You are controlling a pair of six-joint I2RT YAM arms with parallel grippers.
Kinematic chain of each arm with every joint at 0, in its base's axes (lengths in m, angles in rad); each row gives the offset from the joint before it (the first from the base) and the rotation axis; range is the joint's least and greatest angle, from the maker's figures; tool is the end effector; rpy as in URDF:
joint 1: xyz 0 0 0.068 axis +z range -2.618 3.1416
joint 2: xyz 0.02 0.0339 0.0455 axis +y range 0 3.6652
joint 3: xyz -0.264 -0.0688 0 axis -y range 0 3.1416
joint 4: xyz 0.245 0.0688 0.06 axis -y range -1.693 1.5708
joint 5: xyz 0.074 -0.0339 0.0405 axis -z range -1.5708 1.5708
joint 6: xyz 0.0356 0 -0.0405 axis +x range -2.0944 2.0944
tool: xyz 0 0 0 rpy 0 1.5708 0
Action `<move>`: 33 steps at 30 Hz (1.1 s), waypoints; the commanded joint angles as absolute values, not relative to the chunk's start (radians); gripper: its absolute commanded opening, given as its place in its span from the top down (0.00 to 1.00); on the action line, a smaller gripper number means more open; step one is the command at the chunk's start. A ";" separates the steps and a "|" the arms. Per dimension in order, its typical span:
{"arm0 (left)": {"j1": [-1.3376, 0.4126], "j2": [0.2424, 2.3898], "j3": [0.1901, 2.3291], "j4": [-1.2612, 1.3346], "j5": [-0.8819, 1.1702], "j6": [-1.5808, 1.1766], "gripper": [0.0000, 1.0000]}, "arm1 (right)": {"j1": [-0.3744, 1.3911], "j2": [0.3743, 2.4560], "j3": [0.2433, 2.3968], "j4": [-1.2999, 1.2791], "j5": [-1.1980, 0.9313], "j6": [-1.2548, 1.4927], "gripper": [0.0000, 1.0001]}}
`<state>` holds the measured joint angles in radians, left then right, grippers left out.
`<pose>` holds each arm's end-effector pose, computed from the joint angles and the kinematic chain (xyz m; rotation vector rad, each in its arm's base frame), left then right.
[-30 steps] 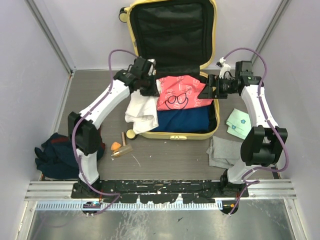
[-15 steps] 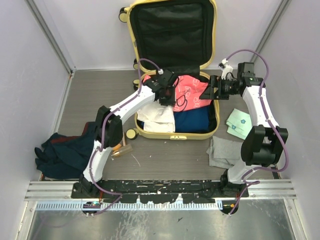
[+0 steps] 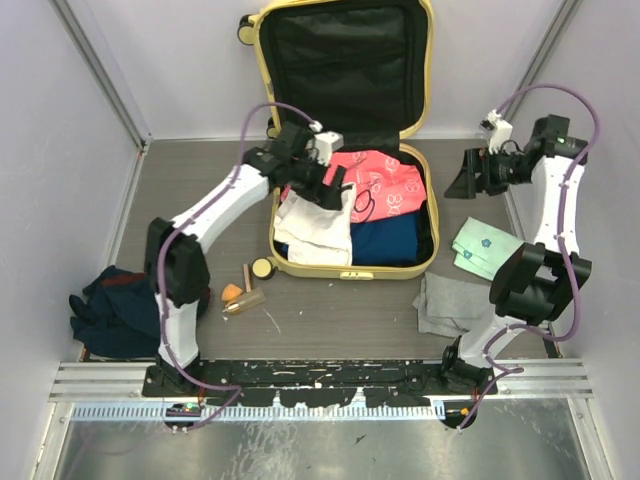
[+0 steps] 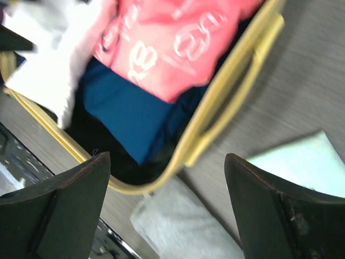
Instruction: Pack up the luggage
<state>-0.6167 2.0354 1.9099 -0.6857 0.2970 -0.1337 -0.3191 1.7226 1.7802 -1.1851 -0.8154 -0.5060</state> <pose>0.3719 -0.2764 0.3000 0.7278 2.3434 -0.6993 0.3341 -0.0831 0.3596 -0.4434 2.2997 0.7117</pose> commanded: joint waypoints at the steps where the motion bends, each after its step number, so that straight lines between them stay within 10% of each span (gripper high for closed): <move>1: -0.552 1.864 1.806 -0.693 0.560 0.193 0.17 | -0.383 1.690 1.776 -1.456 -0.729 -0.821 0.11; 8: -0.565 1.860 1.673 -0.709 0.578 0.367 0.52 | -0.405 1.541 1.469 -1.398 -0.492 -1.065 0.18; 17: -0.653 1.996 1.674 -0.743 0.409 0.506 0.71 | -0.406 1.486 1.198 -1.178 -0.403 -1.223 0.20; 26: -0.568 2.038 1.870 -0.798 0.640 0.257 0.00 | -0.405 1.516 1.003 -1.086 -0.391 -1.527 0.13; 33: -0.558 1.875 1.773 -0.712 0.651 0.260 0.02 | -0.406 1.614 0.969 -1.008 -0.415 -1.562 0.09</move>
<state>-0.5518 2.0262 1.8156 -0.7937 0.5945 0.2855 -0.4068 1.5631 0.9672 -1.0698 -0.3893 -1.4906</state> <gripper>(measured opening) 0.979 0.905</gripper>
